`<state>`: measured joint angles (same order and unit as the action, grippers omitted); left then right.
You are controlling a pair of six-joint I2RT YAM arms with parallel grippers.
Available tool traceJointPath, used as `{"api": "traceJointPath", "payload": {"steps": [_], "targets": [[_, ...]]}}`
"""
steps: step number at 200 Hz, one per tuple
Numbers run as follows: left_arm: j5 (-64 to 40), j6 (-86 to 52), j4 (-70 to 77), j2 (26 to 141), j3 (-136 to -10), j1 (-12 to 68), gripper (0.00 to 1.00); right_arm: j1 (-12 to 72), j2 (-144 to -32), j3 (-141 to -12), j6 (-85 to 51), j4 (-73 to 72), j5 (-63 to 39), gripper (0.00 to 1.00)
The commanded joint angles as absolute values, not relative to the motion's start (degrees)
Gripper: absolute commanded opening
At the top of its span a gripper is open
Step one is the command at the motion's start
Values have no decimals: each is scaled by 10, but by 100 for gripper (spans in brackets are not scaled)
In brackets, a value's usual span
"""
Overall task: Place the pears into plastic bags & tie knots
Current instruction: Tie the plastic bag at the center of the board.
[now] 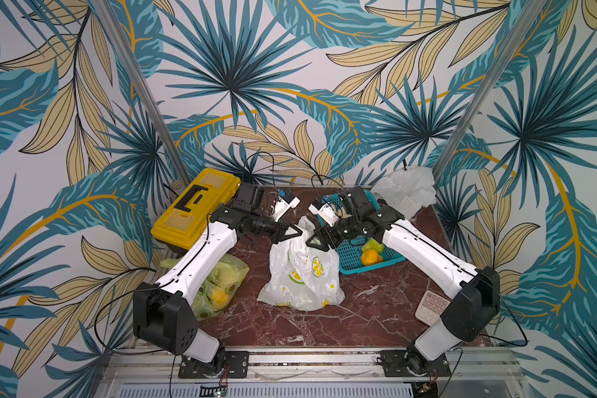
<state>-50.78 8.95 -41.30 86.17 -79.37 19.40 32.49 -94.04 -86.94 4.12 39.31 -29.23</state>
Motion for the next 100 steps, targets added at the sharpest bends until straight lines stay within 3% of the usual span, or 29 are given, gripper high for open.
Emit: {"api": "traceJointPath", "payload": {"steps": [1, 73, 91, 100], "targets": [[-520, 98, -400, 848, -789, 197, 1, 333, -953, -891, 45, 399, -314, 72], [-523, 87, -399, 851, -795, 199, 0, 354, -989, -889, 16, 369, -297, 67], [-515, 78, -400, 851, -796, 199, 0, 356, -997, -888, -11, 348, -269, 52], [-513, 71, -399, 849, -796, 199, 0, 355, -998, -886, -27, 338, -238, 40]]}}
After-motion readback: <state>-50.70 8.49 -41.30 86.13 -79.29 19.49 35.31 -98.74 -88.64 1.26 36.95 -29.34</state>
